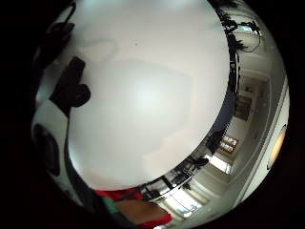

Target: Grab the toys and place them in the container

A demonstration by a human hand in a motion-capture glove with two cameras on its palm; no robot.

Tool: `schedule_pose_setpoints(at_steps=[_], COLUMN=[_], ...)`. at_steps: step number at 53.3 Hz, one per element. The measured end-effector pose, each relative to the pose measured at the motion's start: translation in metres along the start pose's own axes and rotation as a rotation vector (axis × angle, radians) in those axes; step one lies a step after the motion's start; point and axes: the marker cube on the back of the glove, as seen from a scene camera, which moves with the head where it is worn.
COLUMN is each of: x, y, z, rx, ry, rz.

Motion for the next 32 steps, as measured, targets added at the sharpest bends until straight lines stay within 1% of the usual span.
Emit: schedule_pose_setpoints(at_steps=[32], x=[0.0041], y=[-0.0041], z=[-0.0033], rx=[0.0], ry=[-0.01], rz=[0.019])
